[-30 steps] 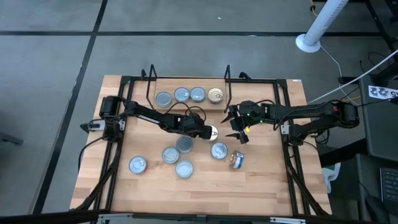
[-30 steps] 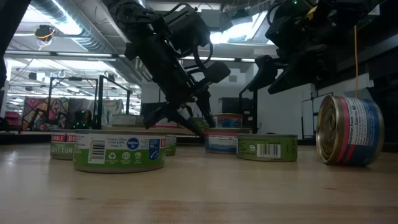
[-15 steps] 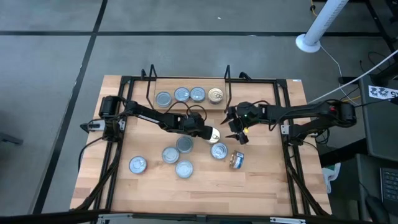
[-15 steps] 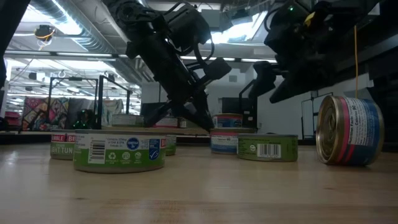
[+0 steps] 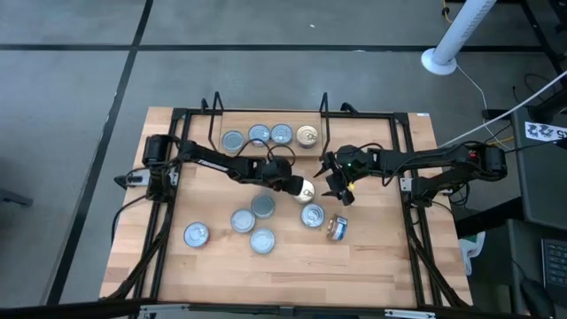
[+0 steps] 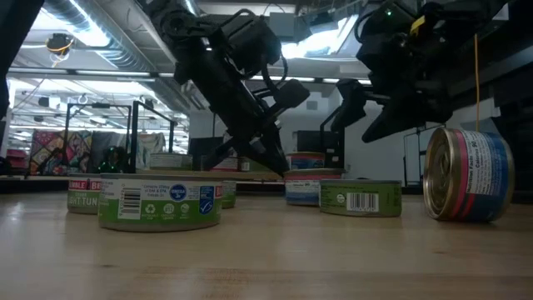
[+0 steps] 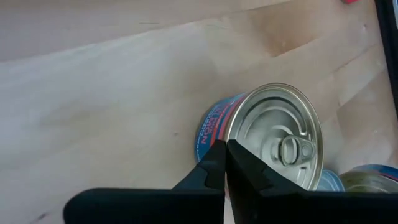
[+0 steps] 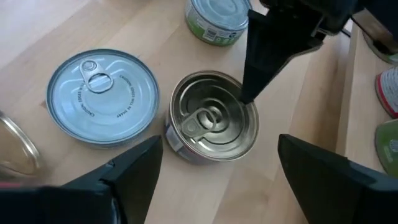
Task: Stack canned seafood by type on shelf
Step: Stack the blue-pink tuna can on top of the blue-pink tuna can on the shelf
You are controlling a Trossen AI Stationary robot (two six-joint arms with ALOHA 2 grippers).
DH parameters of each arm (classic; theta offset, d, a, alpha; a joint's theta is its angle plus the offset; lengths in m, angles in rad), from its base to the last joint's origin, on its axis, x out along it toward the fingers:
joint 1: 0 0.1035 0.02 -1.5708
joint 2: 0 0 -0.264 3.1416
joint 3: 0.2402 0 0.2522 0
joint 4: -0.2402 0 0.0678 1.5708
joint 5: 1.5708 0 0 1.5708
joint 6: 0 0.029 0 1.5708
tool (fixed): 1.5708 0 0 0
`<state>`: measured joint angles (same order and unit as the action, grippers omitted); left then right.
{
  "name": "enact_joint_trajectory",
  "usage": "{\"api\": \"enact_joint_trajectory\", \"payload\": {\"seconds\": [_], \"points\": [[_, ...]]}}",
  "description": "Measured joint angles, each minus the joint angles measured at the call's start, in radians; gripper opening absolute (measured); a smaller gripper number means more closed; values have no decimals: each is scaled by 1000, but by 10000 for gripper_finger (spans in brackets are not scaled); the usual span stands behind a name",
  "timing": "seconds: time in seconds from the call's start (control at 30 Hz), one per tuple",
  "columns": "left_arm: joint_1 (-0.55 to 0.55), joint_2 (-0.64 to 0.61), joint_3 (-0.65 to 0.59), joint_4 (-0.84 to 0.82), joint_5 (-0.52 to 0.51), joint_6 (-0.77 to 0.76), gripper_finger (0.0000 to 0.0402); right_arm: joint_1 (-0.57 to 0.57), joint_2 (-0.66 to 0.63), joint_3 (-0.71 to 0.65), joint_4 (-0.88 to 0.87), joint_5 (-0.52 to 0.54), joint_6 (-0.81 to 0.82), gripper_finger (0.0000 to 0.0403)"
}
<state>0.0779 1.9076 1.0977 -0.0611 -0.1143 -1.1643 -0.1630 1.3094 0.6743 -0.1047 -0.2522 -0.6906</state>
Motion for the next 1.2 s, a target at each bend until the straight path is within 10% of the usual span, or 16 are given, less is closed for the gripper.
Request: {"api": "enact_joint_trajectory", "payload": {"seconds": [1.2], "points": [[55, 0, -1, -6, 72, 39, 0, 257, 220, 1, 115, 548, -236, 321]]}}
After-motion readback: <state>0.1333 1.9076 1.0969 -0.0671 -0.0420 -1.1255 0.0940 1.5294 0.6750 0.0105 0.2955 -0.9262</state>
